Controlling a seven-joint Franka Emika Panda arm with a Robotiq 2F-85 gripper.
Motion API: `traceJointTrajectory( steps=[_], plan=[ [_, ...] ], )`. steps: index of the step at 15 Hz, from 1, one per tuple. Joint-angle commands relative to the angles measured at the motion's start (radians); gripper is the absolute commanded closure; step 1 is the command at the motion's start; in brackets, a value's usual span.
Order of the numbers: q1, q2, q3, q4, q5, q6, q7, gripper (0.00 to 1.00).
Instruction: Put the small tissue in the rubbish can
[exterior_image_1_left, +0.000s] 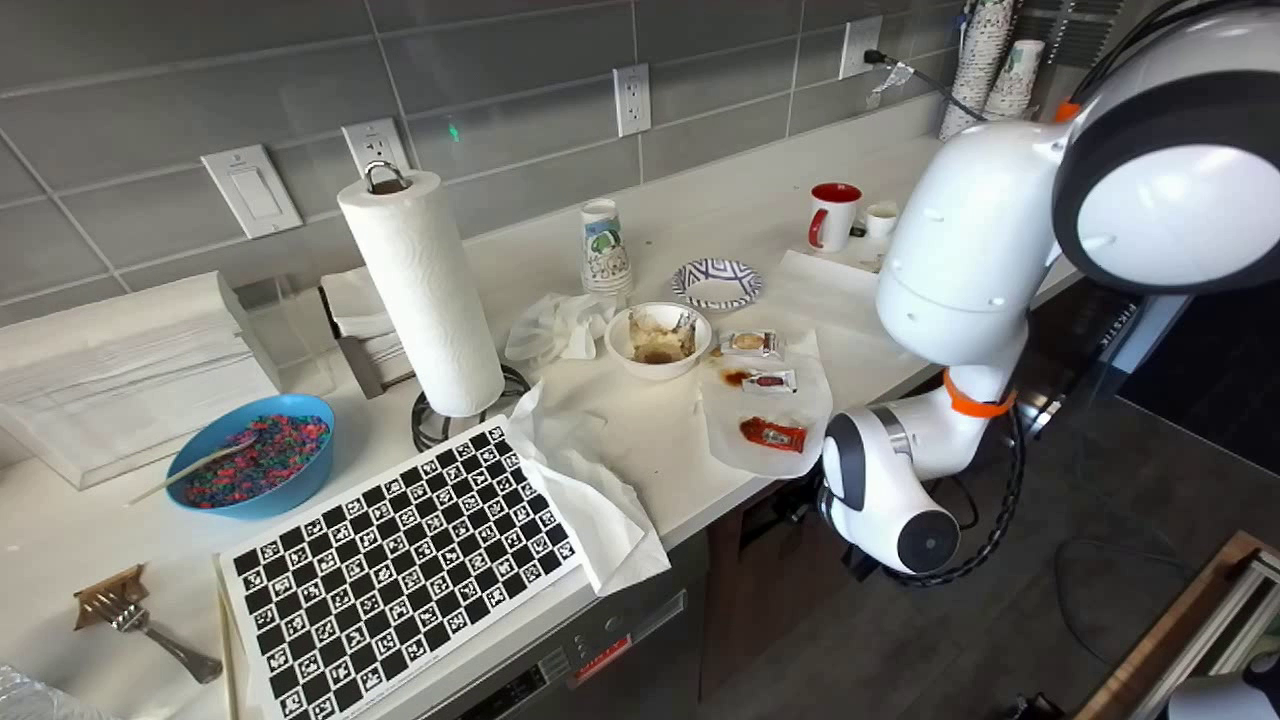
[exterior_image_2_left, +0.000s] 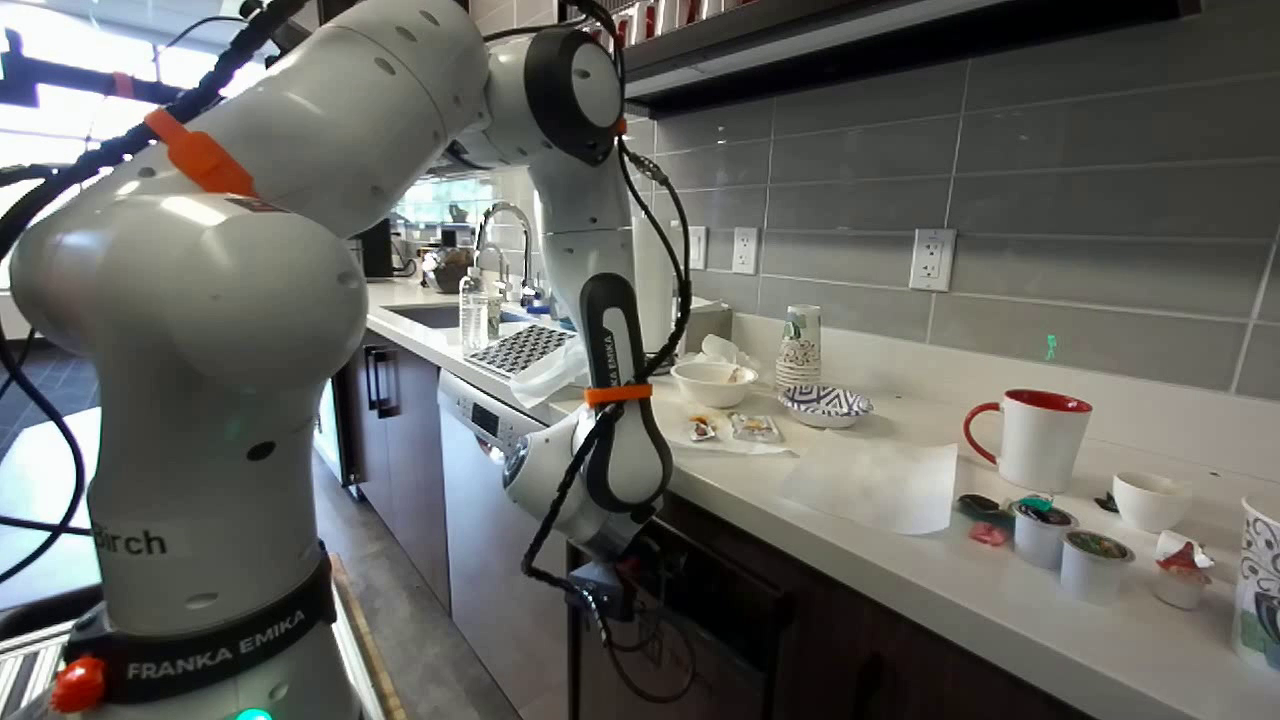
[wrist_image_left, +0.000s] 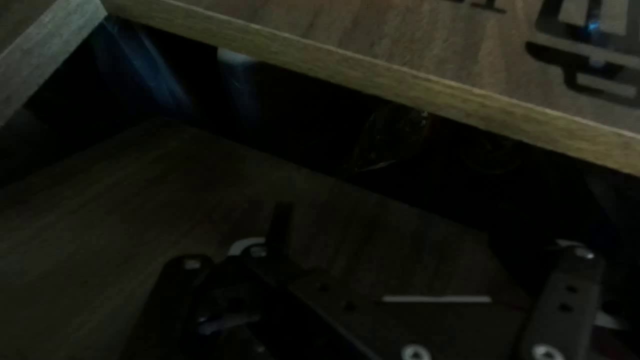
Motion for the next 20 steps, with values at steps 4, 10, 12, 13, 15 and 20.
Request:
traceJointTrajectory(
  steps=[4,10,12,13,15,20],
  plan=[
    [-0.297,-0.114,0.215,-0.059,-0.008,0.035,-0.143,0.00],
    [-0.449,-0.136,0.324,-0.069,-0.006,0.152,-0.210,0.00],
    [-0.484,-0.142,0.351,-0.068,-0.006,0.212,-0.221,0.00],
    [-0.499,-0.146,0.365,-0.064,-0.005,0.244,-0.225,0.00],
    [-0.530,-0.149,0.389,-0.056,-0.004,0.313,-0.237,0.00],
    [-0.605,-0.152,0.443,-0.060,0.009,0.458,-0.263,0.00]
  ],
)
